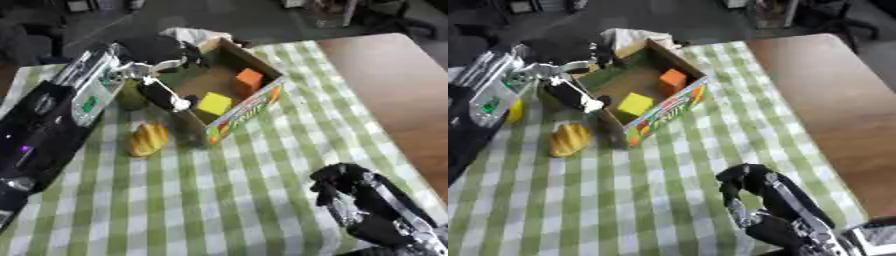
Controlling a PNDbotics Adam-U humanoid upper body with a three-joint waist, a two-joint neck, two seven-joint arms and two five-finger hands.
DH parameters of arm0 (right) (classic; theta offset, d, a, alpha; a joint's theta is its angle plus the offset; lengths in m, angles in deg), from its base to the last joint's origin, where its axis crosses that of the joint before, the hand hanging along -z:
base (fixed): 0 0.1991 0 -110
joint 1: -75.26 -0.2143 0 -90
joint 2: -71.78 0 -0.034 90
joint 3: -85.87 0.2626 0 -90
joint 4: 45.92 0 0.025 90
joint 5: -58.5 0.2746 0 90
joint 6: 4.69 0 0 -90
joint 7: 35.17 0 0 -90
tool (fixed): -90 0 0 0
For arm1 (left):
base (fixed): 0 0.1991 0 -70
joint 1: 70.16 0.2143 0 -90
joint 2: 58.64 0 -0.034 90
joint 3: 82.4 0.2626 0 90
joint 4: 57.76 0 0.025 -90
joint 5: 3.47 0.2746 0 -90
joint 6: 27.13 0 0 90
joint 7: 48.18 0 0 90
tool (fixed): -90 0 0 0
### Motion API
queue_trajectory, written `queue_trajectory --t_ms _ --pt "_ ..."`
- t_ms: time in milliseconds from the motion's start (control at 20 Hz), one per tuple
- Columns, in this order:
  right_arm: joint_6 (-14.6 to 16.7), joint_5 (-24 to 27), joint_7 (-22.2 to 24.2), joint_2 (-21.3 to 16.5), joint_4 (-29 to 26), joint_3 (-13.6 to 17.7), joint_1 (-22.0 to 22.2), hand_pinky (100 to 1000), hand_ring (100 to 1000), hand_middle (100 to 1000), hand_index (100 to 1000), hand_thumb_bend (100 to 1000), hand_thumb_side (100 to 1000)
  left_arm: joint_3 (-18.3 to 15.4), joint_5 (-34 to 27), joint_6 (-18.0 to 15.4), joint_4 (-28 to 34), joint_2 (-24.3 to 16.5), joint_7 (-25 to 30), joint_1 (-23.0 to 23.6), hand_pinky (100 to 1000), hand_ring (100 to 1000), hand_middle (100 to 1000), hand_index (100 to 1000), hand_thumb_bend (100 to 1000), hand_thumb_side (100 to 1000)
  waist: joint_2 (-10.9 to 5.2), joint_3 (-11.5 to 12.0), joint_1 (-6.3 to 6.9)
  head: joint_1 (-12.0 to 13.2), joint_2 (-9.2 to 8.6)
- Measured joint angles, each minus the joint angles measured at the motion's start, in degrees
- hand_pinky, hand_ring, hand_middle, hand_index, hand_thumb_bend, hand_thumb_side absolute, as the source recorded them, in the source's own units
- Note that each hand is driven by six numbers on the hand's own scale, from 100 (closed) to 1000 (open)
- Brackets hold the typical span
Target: Pick up objects on the table and place them in the box.
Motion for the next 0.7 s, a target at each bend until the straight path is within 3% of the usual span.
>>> queue_trajectory --t_ms 200,350,550,700 --pt "0.10 -0.27 -0.16 -0.01 0.23 0.04 0.01 694 466 523 689 100 330 0.43 -3.65 -1.25 4.92 -5.10 5.79 3.88 763 722 781 914 416 441 -0.05 0.54 0.28 -0.22 0.00" --pt "0.13 -0.35 -0.27 -0.02 0.28 0.04 0.02 694 465 523 689 100 330 0.78 -3.38 -1.57 5.65 -6.78 8.95 5.80 755 716 776 908 454 424 -0.08 0.78 0.36 -0.44 0.00" --pt "0.13 -0.36 -0.28 -0.02 0.29 0.06 0.03 694 465 523 689 100 330 0.73 0.43 -0.56 1.03 -6.20 8.92 6.71 731 691 748 882 440 372 -0.11 0.83 0.27 -0.52 0.00" --pt "0.13 -0.36 -0.29 -0.02 0.29 0.17 0.04 694 465 523 689 100 330 0.36 3.98 0.54 -4.39 -3.81 6.37 6.73 725 686 743 878 434 390 -0.11 0.78 0.06 -0.51 0.00"
